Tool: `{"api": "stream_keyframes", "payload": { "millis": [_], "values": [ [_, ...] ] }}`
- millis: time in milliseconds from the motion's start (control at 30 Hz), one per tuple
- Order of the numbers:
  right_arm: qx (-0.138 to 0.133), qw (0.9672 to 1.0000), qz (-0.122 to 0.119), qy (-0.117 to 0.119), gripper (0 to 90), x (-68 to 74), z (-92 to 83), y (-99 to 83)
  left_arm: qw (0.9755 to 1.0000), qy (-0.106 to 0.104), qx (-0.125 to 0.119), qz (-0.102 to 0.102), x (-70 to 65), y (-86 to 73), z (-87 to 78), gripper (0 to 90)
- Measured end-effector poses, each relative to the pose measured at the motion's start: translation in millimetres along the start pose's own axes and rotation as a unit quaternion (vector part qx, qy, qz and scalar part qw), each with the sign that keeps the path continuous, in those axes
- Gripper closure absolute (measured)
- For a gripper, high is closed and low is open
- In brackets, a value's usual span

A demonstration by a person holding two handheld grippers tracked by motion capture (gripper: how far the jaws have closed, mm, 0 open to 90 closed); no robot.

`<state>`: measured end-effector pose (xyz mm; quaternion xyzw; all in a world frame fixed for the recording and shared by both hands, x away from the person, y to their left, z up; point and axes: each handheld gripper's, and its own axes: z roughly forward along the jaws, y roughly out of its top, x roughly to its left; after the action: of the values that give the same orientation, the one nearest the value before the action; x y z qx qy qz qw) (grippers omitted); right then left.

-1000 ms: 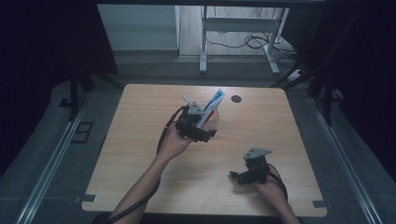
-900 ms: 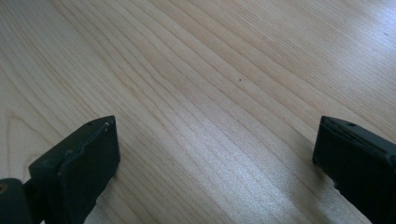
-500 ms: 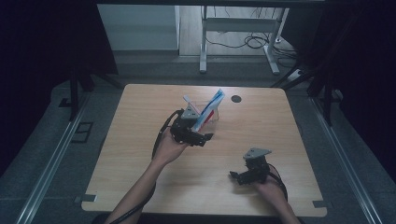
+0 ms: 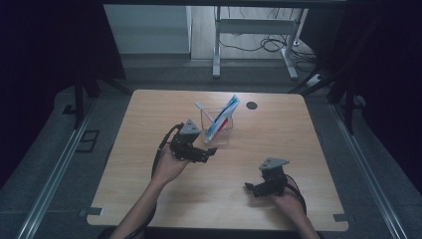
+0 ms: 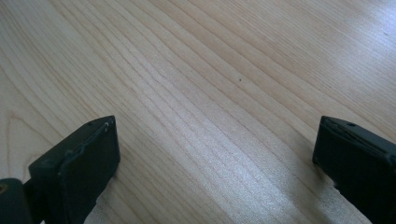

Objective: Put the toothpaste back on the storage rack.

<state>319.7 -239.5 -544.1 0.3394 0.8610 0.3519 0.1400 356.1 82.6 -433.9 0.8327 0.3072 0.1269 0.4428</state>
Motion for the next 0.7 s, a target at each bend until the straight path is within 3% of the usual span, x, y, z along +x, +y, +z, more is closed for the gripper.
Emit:
{"api": "stream_keyframes", "payload": {
  "millis": [400,700],
  "values": [
    [-0.001,1.0,0.001,0.0,0.2,0.1,0.1,0.0,0.9997,0.012,0.018,0.007,-1.9,-23.1,-10.8,11.0],
    [-0.001,1.0,0.001,-0.001,0.2,0.2,0.2,0.0,0.9996,0.018,0.02,-0.01,3.9,-45.0,-22.9,11.1]
  ]
}}
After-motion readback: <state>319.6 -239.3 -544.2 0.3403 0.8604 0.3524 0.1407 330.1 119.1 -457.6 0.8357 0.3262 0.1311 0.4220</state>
